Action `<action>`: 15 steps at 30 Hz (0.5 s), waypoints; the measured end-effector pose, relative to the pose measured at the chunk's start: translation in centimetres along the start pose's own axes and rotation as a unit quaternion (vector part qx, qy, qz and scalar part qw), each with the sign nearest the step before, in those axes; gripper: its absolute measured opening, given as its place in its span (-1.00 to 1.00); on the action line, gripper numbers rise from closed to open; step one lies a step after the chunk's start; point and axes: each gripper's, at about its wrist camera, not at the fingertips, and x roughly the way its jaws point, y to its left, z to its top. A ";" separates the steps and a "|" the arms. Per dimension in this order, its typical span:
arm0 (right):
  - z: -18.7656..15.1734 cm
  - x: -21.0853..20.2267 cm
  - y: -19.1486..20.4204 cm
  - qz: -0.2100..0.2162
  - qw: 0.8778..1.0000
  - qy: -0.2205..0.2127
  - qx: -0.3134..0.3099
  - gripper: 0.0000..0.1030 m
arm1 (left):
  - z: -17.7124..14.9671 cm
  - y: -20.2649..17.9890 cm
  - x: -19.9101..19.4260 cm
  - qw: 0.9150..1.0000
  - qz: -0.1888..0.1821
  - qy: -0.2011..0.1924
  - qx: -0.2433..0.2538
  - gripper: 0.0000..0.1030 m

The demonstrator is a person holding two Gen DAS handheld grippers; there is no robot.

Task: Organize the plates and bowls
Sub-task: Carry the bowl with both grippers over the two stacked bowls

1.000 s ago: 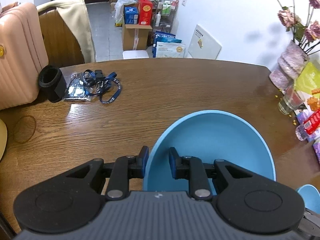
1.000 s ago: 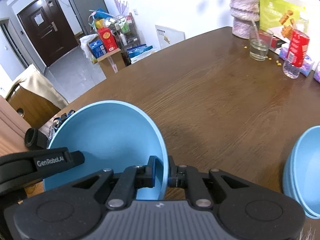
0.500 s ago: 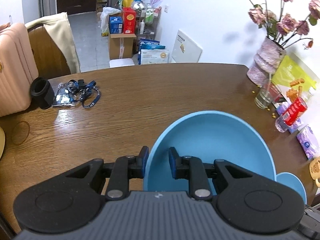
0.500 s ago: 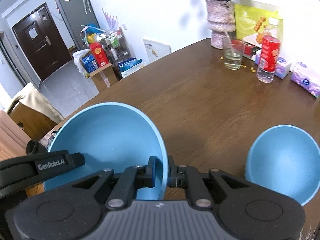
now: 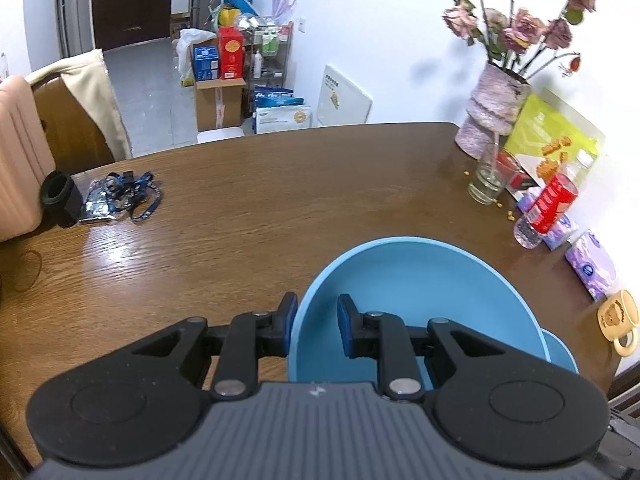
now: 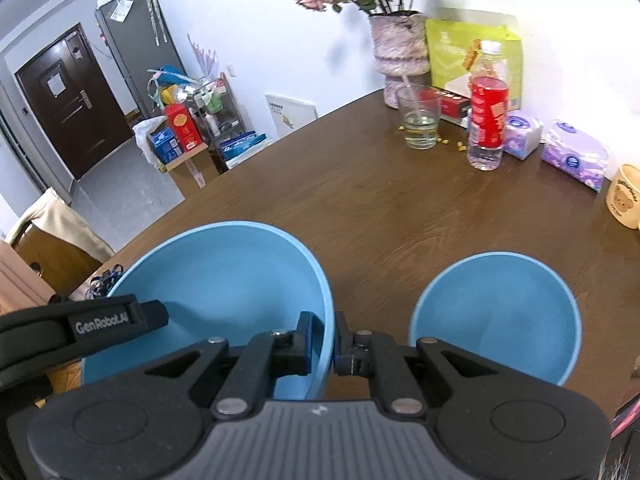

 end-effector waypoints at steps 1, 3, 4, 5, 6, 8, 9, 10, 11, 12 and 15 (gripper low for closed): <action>0.0 -0.1 -0.4 -0.001 1.000 -0.001 0.002 -0.82 | -0.1 -0.5 -0.1 1.000 -0.001 0.000 0.003 -0.57; 0.1 -0.5 -1.4 -0.001 1.000 -0.003 0.006 -0.82 | -0.3 -1.4 -0.3 1.000 -0.003 -0.002 0.008 -0.57; 0.1 -0.7 -1.9 -0.002 1.000 -0.004 0.008 -0.82 | -0.3 -2.0 -0.4 1.000 -0.005 -0.002 0.011 -0.57; 0.1 -0.8 -2.4 -0.002 1.000 -0.005 0.011 -0.82 | -0.4 -2.4 -0.5 1.000 -0.006 -0.002 0.013 -0.57; 0.1 -1.0 -2.9 -0.003 1.000 -0.006 0.013 -0.82 | -0.5 -3.0 -0.5 1.000 -0.008 -0.003 0.017 -0.57; 0.2 -1.3 -3.8 -0.005 1.000 -0.008 0.017 -0.82 | -0.6 -3.9 -0.6 1.000 -0.011 -0.003 0.021 -0.57; 0.2 -1.4 -4.3 -0.007 1.000 -0.010 0.020 -0.82 | -0.6 -4.5 -0.6 1.000 -0.013 -0.004 0.024 -0.57; 0.3 -1.6 -4.8 -0.008 1.000 -0.011 0.022 -0.82 | -0.7 -5.0 -0.7 1.000 -0.015 -0.004 0.027 -0.57; 0.3 -1.7 -5.2 -0.009 1.000 -0.012 0.024 -0.82 | -0.7 -5.5 -0.7 0.999 -0.017 -0.005 0.030 -0.57; 0.4 -1.9 -5.7 -0.011 0.999 -0.014 0.027 -0.82 | -0.7 -6.1 -0.6 0.999 -0.019 -0.005 0.033 -0.57; 0.6 -2.1 -7.2 -0.016 0.999 -0.017 0.034 -0.82 | -1.0 -7.7 -0.6 0.999 -0.025 -0.004 0.042 -0.57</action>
